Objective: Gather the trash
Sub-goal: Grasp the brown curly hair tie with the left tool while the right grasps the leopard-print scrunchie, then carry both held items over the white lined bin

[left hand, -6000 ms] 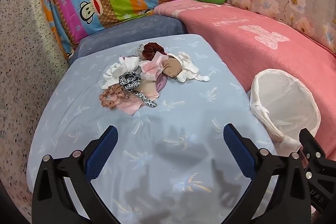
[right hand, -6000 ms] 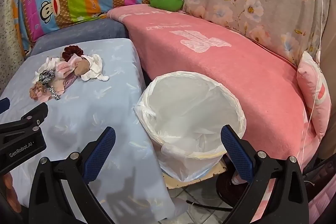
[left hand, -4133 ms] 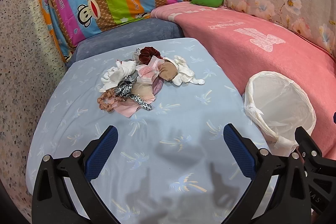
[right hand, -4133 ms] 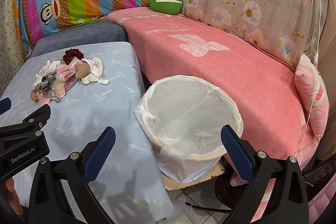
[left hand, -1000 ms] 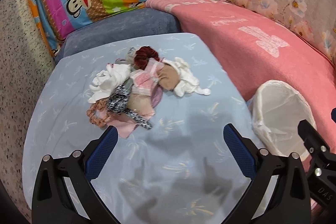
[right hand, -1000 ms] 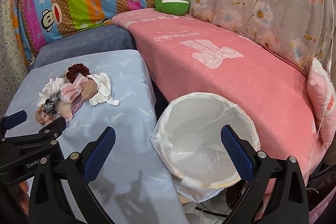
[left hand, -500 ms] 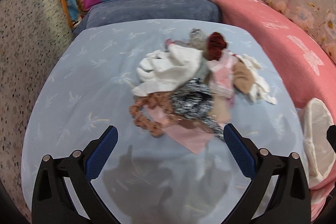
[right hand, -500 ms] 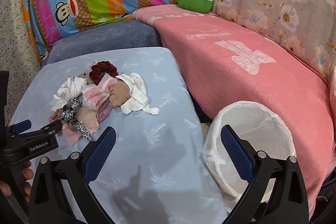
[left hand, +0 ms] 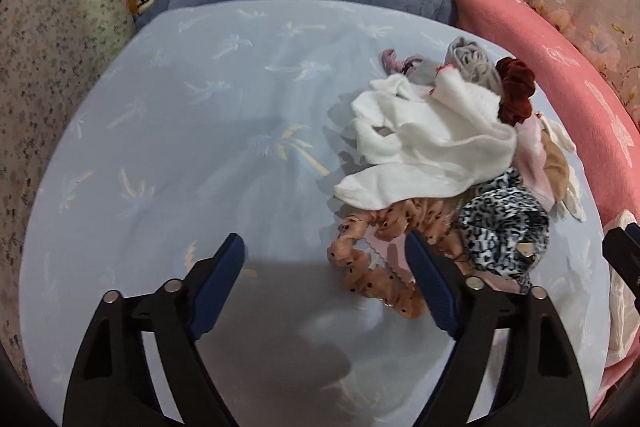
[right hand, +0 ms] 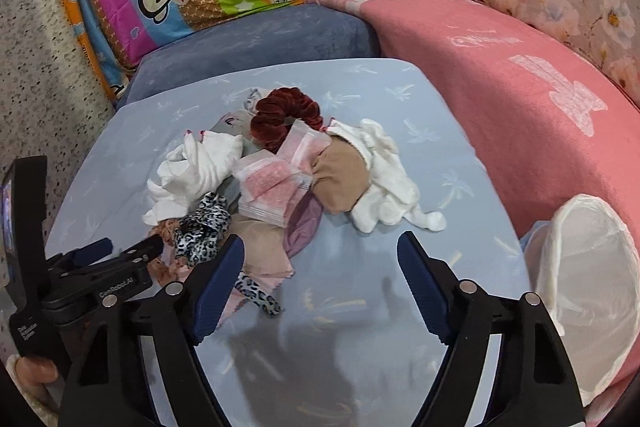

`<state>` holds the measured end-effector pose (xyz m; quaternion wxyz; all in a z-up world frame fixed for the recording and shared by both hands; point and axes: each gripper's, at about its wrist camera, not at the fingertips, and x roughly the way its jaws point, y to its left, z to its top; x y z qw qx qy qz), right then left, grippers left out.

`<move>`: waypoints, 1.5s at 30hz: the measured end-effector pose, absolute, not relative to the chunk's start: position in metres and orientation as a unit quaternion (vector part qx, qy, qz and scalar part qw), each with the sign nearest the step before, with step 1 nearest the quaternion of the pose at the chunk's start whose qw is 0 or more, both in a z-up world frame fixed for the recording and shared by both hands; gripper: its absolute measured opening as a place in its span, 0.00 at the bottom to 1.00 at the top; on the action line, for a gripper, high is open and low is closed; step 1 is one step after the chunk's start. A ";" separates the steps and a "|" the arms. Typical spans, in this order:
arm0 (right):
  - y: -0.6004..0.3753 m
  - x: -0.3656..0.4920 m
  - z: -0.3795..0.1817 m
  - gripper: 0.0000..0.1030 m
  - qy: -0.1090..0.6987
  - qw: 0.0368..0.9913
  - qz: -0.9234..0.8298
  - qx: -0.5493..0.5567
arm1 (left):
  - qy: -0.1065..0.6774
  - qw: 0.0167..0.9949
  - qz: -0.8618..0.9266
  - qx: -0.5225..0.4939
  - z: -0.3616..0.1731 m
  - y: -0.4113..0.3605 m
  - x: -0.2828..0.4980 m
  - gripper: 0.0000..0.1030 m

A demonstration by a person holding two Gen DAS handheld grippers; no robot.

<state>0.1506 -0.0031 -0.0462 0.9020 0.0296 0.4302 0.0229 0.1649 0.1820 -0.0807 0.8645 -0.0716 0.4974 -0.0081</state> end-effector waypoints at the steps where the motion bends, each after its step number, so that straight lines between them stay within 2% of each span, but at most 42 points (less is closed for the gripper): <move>1: 0.001 0.153 -0.047 0.67 0.432 0.901 0.028 0.031 | 0.501 0.862 -0.016 -0.075 -0.084 0.182 0.167 0.72; 5: 0.019 0.161 -0.052 0.59 0.438 0.897 0.053 0.031 | 0.499 0.864 -0.037 -0.060 -0.088 0.175 0.171 0.65; 8: 0.030 0.164 -0.056 0.49 0.445 0.892 0.072 0.032 | 0.495 0.866 -0.056 -0.053 -0.086 0.169 0.170 0.53; 11: 0.040 0.167 -0.066 0.41 0.455 0.885 0.088 0.030 | 0.493 0.866 -0.071 -0.052 -0.084 0.164 0.169 0.36; 13: 0.044 0.169 -0.073 0.24 0.468 0.878 0.097 0.030 | 0.494 0.864 -0.080 -0.055 -0.084 0.164 0.168 0.22; 16: 0.047 0.170 -0.082 0.06 0.482 0.869 0.104 0.037 | 0.497 0.861 -0.089 -0.060 -0.084 0.164 0.169 0.12; 19: 0.045 0.164 -0.078 0.02 0.473 0.874 0.104 0.038 | 0.495 0.862 -0.093 -0.059 -0.080 0.162 0.163 0.10; 32: -0.012 0.120 -0.010 0.02 0.396 0.914 0.067 0.061 | 0.444 0.884 -0.135 -0.051 -0.023 0.127 0.141 0.10; 45: -0.126 0.062 0.037 0.02 0.336 0.937 -0.015 0.093 | 0.395 0.890 -0.227 -0.025 0.024 0.033 0.117 0.10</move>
